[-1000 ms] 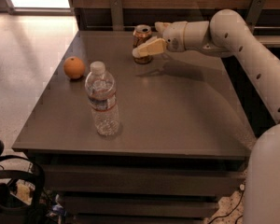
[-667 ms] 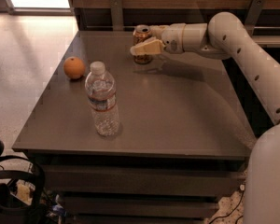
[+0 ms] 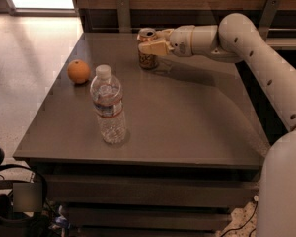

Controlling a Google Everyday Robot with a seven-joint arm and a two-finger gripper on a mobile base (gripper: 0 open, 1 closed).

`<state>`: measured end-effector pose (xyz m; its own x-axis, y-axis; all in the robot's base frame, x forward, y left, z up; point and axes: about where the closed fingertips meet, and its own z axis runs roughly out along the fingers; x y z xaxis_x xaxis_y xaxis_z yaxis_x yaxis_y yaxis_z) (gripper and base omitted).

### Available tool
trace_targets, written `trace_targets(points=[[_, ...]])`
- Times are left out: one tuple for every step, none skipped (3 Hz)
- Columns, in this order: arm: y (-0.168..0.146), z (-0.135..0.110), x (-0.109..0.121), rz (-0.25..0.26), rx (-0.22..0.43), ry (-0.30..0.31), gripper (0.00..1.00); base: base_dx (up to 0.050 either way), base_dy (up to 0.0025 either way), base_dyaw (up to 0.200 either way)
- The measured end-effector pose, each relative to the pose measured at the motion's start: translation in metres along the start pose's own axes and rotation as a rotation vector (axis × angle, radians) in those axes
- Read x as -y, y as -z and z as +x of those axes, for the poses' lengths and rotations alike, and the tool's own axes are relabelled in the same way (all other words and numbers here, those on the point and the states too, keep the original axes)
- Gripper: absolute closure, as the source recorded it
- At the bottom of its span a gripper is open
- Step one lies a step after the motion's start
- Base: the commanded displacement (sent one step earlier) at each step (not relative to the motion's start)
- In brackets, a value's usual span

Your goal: Pick orange can

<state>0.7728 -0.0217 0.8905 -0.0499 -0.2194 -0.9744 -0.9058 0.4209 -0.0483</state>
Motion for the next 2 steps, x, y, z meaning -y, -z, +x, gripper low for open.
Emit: trace_targets(points=[[-0.0031,0.0001,-0.0016,-0.005,0.000,-0.001,0.91,0.000,0.00000,0.000],[-0.0056,0.0000,-0.0029,-0.009,0.000,-0.001,1.00,0.000,0.00000,0.000]])
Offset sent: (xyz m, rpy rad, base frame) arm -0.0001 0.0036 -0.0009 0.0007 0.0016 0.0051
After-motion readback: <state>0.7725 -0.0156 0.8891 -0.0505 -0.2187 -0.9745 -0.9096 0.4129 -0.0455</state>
